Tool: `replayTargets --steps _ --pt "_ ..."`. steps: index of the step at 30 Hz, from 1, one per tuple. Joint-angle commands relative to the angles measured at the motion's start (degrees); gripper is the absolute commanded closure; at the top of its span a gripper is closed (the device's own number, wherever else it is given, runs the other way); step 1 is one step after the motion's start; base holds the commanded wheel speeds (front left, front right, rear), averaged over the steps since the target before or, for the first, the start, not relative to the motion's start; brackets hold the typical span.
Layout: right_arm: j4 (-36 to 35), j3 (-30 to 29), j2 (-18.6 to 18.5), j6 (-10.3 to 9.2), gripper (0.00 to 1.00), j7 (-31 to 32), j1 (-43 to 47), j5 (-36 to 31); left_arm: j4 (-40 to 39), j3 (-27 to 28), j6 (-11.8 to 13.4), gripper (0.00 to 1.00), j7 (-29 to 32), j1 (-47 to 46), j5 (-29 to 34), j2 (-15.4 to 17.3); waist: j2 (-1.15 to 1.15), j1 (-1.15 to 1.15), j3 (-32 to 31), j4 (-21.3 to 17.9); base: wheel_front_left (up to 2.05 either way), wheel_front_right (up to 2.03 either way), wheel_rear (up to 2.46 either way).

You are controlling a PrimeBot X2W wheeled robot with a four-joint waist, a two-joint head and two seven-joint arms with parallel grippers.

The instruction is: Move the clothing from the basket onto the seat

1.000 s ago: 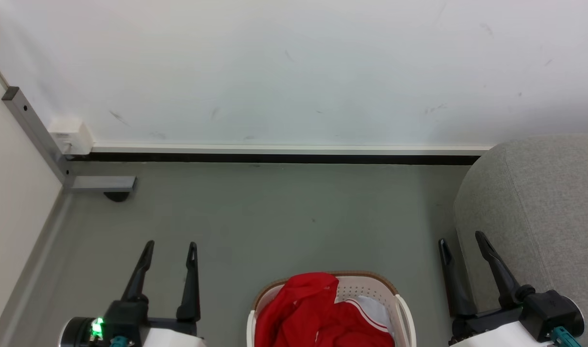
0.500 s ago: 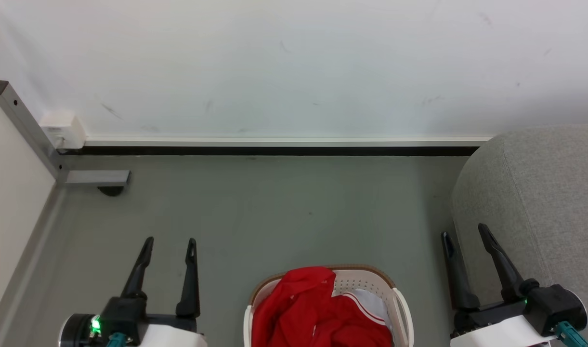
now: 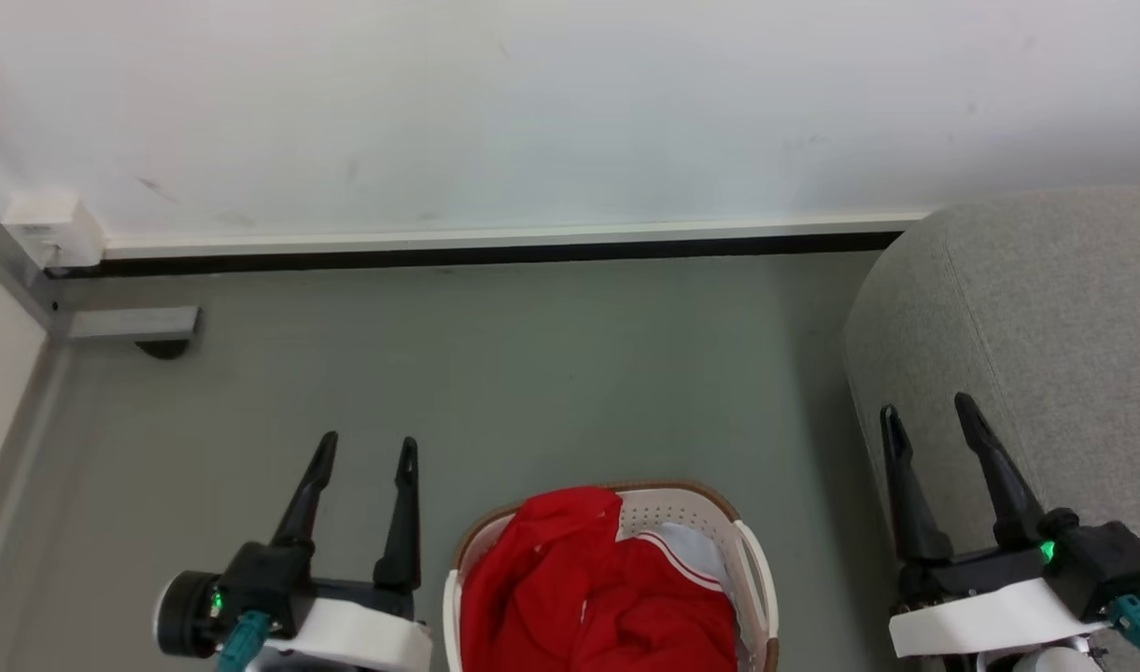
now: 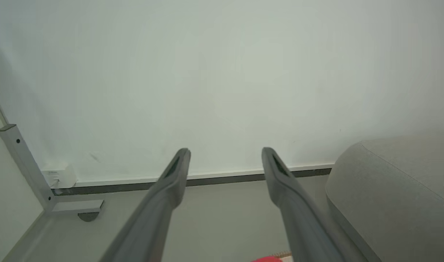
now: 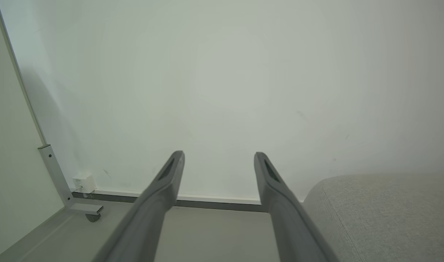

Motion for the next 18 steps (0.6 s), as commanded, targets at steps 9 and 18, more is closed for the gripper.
replayTargets --steps 9,18 --pt "-4.05 -1.08 -0.65 -0.12 0.0 0.0 -5.02 2.15 7.11 -3.42 -3.44 0.0 -0.03 -8.09 0.71 -0.08 0.0 0.0 10.62 -4.56 0.0 0.0 0.0" --pt "-7.24 -3.05 -0.3 -0.12 0.0 0.01 -9.82 3.21 21.96 -6.52 -6.55 0.0 0.6 -18.0 1.02 0.05 0.0 0.0 19.97 -9.56 0.0 0.0 0.0"
